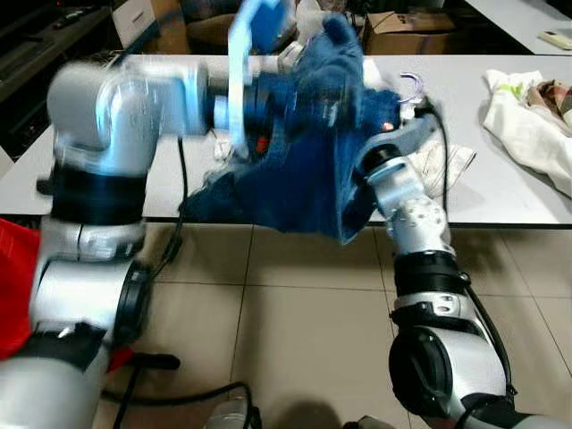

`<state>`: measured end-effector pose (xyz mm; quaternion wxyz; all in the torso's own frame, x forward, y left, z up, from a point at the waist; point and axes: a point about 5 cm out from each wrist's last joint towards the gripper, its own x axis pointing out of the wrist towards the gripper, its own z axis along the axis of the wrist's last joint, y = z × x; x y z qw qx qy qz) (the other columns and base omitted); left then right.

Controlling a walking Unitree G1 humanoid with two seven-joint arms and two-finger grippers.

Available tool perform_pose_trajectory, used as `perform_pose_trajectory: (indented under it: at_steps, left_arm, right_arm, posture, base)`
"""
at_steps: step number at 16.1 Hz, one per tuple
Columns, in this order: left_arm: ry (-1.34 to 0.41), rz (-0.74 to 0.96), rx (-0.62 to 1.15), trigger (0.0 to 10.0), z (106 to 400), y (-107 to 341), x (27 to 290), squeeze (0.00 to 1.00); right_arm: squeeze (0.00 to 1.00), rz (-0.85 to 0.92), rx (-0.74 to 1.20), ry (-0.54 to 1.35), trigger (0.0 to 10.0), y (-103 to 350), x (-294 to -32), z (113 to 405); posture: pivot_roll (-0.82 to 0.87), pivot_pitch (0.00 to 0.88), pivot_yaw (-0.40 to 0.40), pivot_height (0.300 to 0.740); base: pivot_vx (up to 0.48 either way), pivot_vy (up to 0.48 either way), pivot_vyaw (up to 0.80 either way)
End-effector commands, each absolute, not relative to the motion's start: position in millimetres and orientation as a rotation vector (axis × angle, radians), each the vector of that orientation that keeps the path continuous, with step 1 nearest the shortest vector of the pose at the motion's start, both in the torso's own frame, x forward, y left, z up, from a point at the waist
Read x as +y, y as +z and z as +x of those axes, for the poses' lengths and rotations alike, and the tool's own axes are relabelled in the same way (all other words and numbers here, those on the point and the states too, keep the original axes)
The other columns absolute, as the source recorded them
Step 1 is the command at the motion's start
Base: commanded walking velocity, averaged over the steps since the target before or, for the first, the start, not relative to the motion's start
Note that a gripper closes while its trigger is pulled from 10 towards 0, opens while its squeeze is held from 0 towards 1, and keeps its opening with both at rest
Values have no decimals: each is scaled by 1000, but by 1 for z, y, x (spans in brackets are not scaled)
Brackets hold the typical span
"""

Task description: Hang hanger

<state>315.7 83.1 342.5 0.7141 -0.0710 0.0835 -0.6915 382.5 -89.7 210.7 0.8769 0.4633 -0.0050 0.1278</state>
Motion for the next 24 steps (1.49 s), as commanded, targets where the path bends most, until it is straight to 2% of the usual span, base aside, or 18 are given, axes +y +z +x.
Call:
perform_pose_trajectory:
  at_steps: [1,2,3,4,6,7,8,9,10,11,12,14,15,16,18,20,22,24]
  left_arm:
    - [-1490,-253,57,1725,323,376,86,0]
    - [-1471,-284,38,1765,326,383,86,0]
    - [-1432,-286,17,471,329,390,86,0]
    - [-1395,-268,13,0,332,392,85,0]
    - [-1280,-184,13,0,340,389,81,0]
    - [-1230,-109,5,0,343,383,78,0]
    - [-1210,-106,2,0,344,382,77,0]
    - [-1156,-121,-16,0,348,383,79,0]
    - [-1145,-110,-25,0,349,383,81,0]
    - [-1135,-96,-34,0,350,383,83,0]
    - [-1117,-36,-31,0,348,378,94,0]
    - [-1050,62,-17,0,349,369,111,0]
    - [-1033,54,-6,0,347,367,120,0]
    - [-1005,50,4,0,342,368,134,0]
    - [-957,80,12,0,328,374,157,0]
    - [-955,84,13,0,321,376,162,0]
    - [-939,87,37,0,315,373,165,0]
    - [-907,88,61,0,310,369,174,0]
  right_arm:
    - [0,910,73,274,10000,194,-70,375]
    - [0,872,93,281,10000,191,-67,372]
    - [0,786,116,305,10000,188,-61,368]
    - [0,716,103,330,10000,191,-57,364]
    - [0,716,49,293,10000,203,-63,353]
    - [0,638,65,336,10000,206,-61,344]
    - [0,639,45,341,10000,211,-63,338]
    - [0,734,22,353,10000,218,-70,322]
    - [0,709,31,361,10000,216,-73,318]
    - [0,664,18,361,10000,215,-78,310]
    - [0,755,-20,290,10000,213,-102,307]
    - [0,616,1,484,10000,215,-103,290]
    - [0,540,19,647,10000,219,-95,275]
    - [0,458,90,867,10000,220,-88,245]
    - [0,449,134,968,10000,225,-93,222]
    - [0,451,160,1012,10000,225,-93,217]
    - [0,424,239,960,10000,214,-94,223]
    - [0,457,281,712,10000,201,-109,243]
  posture:
    - [30,0,75,723]
    - [29,0,78,723]
    - [28,0,85,723]
    - [26,0,91,723]
    - [18,0,100,723]
    - [10,0,108,723]
    - [6,0,108,723]
    - [1,0,110,723]
    - [1,0,110,723]
    - [1,0,110,723]
    - [-6,0,115,723]
    - [-7,0,116,723]
    - [-14,0,121,723]
    - [-3,0,107,723]
    - [15,0,79,723]
    - [19,0,72,723]
    - [30,0,54,723]
    - [31,0,50,723]
  base:
    - [0,0,0]
    - [0,0,0]
    - [0,0,0]
    - [0,0,0]
    - [0,0,0]
    - [0,0,0]
    - [0,0,0]
    - [0,0,0]
    - [0,0,0]
    - [0,0,0]
    - [0,0,0]
    - [0,0,0]
    - [0,0,0]
    - [0,0,0]
    - [0,0,0]
    - [0,0,0]
    - [0,0,0]
    - [0,0,0]
